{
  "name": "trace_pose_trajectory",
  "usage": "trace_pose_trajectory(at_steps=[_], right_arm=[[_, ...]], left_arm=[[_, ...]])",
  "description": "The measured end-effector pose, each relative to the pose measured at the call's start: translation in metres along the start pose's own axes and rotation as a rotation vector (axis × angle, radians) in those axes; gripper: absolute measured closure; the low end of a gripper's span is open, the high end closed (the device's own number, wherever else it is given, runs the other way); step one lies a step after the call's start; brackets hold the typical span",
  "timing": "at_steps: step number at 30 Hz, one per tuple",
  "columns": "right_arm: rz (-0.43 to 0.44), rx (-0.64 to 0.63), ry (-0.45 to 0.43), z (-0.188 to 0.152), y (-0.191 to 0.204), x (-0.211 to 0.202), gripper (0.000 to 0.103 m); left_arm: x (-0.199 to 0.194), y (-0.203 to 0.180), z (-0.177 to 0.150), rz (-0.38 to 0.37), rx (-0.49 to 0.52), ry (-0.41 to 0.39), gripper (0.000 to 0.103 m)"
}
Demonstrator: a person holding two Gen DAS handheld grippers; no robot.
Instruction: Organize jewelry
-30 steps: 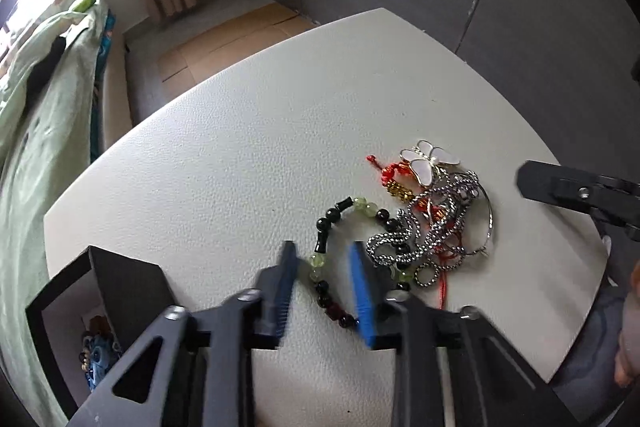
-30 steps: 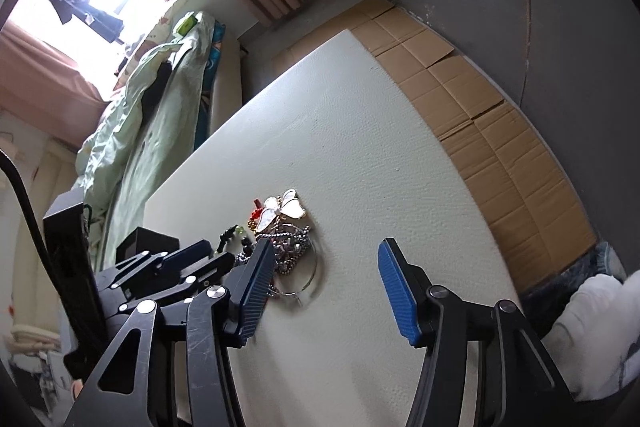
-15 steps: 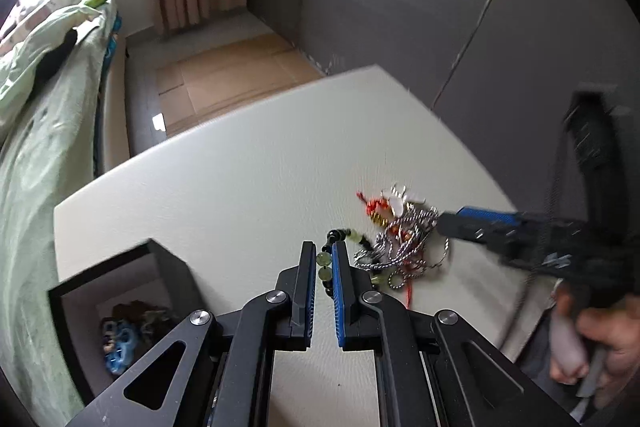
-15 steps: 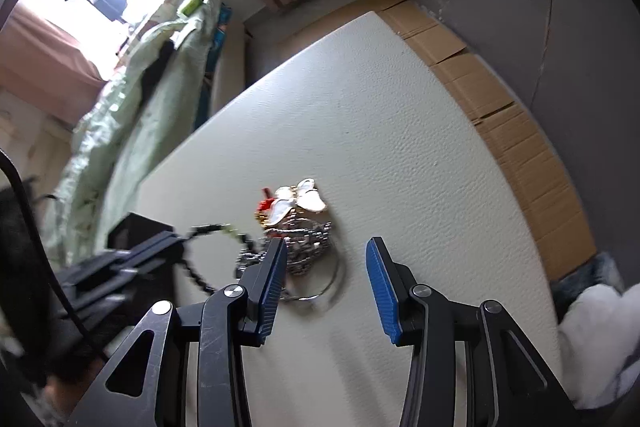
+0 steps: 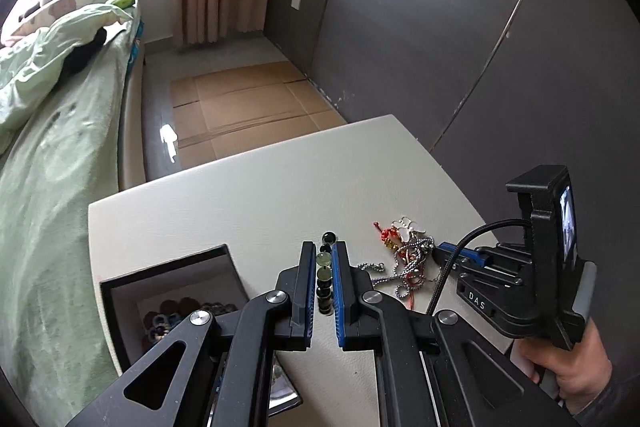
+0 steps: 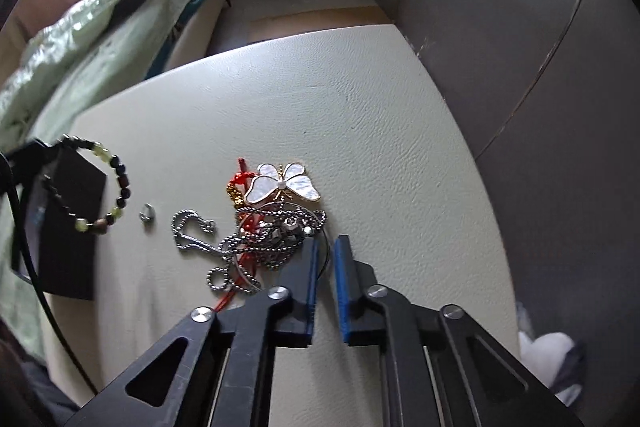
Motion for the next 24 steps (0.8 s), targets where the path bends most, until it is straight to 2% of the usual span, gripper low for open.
trace_pose_trajectory(at_steps=[3,11,19,24], right_arm=[[0.035,0.002,0.008,-0.001,0.002,-0.003,0.1],[0.167,0.067,-0.049,0.003,0.0,-0.039,0.1],[0.202,0.036,-0.134,0.011,0.017,-0.079,0.102],[0.195,-0.027,-0.172,0.021,0.037,-0.102,0.102]], left_arm=[[-0.009,0.003,-0.002,0.001,-0.008,-0.014,0.095],[-0.037,0.017,-0.001,-0.003,-0.039,-0.061,0.095],[-0.066,0.03,0.003,0.008,-0.071,-0.118,0.095],[-0.073,0.038,0.001,0.005,-0.09,-0.129,0.095]])
Point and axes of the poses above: each gripper's, at about its wrist camera, not at the fingertips, and x roughly the way its jaws point, y to its left, z to its top, the point moved 10 cm from there along x, roughly the way its jaws point, and after that the axes turned 9 degrees about x, right-handed, at the moved point
